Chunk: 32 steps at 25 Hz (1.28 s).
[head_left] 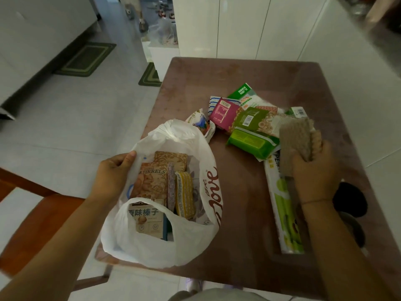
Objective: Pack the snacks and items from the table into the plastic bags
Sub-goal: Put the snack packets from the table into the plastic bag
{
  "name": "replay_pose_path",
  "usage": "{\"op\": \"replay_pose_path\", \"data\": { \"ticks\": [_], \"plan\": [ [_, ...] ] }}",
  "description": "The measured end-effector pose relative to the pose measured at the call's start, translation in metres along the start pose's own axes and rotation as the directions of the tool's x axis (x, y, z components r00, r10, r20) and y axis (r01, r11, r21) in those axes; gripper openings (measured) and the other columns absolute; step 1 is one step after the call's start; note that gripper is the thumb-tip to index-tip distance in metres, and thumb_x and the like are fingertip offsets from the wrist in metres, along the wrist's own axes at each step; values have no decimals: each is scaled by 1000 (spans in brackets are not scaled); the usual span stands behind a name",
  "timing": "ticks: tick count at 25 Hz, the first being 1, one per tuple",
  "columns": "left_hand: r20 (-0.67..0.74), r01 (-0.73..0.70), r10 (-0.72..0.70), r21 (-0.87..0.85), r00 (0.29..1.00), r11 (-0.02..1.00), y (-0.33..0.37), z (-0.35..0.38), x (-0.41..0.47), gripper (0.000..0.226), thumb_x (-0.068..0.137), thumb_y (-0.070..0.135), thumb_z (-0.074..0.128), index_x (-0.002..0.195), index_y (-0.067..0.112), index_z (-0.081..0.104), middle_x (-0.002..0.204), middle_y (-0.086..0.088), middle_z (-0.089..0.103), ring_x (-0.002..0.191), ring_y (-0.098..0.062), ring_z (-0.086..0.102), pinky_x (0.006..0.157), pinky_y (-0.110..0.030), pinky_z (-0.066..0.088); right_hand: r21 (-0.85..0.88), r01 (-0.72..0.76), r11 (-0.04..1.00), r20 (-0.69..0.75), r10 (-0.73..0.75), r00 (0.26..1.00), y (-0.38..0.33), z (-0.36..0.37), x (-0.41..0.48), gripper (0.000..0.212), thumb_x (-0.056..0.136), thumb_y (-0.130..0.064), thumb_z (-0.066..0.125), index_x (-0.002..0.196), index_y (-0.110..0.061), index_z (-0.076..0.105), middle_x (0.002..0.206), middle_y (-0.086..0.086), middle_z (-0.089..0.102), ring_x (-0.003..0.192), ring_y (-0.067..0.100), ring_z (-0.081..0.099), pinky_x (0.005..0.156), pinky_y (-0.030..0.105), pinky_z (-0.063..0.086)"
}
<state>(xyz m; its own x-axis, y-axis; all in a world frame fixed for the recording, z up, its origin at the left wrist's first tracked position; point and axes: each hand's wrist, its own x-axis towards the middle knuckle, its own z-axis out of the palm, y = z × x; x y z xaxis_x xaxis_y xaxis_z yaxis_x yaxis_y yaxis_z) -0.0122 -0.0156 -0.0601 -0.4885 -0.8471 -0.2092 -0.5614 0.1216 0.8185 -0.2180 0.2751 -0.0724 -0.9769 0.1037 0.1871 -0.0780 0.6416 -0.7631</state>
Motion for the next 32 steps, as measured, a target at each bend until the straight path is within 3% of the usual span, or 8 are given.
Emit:
{"op": "replay_pose_path", "data": {
  "ticks": [3, 6, 7, 12, 16, 21, 26, 32],
  "plan": [
    [8, 9, -9, -49, 1000, 999, 2, -4, 4, 35, 95, 38, 47, 112, 15, 65, 86, -1, 63, 72, -16, 59, 61, -27, 49, 473, -247, 846, 418, 31, 908, -63, 8, -34, 40, 83, -28, 66, 118, -12, 56, 107, -1, 64, 95, 16, 60, 68, 21, 50],
    [-8, 9, -9, -61, 1000, 998, 7, -8, 8, 33, 94, 41, 48, 107, 19, 68, 93, -5, 66, 83, -29, 63, 76, -38, 55, 213, -673, 709, 934, 55, 354, -99, 52, -81, 30, 87, -29, 60, 113, -13, 59, 102, 1, 64, 93, 22, 61, 60, 29, 55],
    [-11, 2, -3, -54, 1000, 999, 8, -8, 8, 32, 94, 40, 47, 107, 20, 68, 94, -5, 65, 85, -29, 62, 78, -39, 53, 150, -666, 731, 957, 61, 283, -104, 71, -94, 28, 87, -28, 60, 112, -14, 59, 104, 4, 64, 94, 23, 61, 64, 32, 56],
    [-35, -26, 25, -32, 999, 999, 9, -8, 12, 37, 94, 39, 48, 113, 14, 67, 97, -6, 64, 86, -28, 60, 76, -36, 50, 210, -228, 951, 904, -100, 416, -132, 127, -121, 38, 90, -35, 51, 109, -5, 64, 110, 13, 67, 104, 28, 61, 94, 37, 48],
    [-48, -9, 7, -43, 999, 999, 3, -11, 17, 37, 94, 39, 48, 112, 13, 67, 99, -8, 64, 87, -30, 61, 76, -37, 52, 213, -104, 971, 885, -146, 442, -111, 117, -102, 43, 89, -40, 51, 116, -6, 57, 106, 8, 60, 95, 17, 53, 84, 32, 43],
    [-53, -20, 20, -7, 998, 1000, -5, -10, 22, 38, 95, 38, 47, 113, 11, 66, 97, -6, 60, 82, -26, 56, 72, -32, 44, 75, 210, 975, 453, -221, 864, -44, 99, 0, 26, 85, -20, 59, 109, -9, 60, 111, 10, 59, 106, 25, 55, 87, 32, 45],
    [-48, -12, 12, 15, 999, 1000, -8, -6, 23, 39, 95, 38, 46, 114, 9, 64, 98, -7, 59, 87, -28, 54, 73, -35, 43, -508, 494, 705, 531, -195, 825, 25, 109, 117, 80, 80, -33, 67, 143, -9, 26, 152, 19, 25, 140, 37, 22, 114, 47, 19],
    [-45, 4, -3, 17, 999, 1000, -9, -1, 21, 40, 95, 38, 46, 116, 10, 64, 101, -9, 60, 89, -31, 55, 75, -37, 45, -553, 584, 595, 597, -206, 775, 46, 126, 138, 43, 92, -25, 48, 130, -5, 43, 131, 23, 48, 116, 41, 49, 91, 46, 43]
  ]
}}
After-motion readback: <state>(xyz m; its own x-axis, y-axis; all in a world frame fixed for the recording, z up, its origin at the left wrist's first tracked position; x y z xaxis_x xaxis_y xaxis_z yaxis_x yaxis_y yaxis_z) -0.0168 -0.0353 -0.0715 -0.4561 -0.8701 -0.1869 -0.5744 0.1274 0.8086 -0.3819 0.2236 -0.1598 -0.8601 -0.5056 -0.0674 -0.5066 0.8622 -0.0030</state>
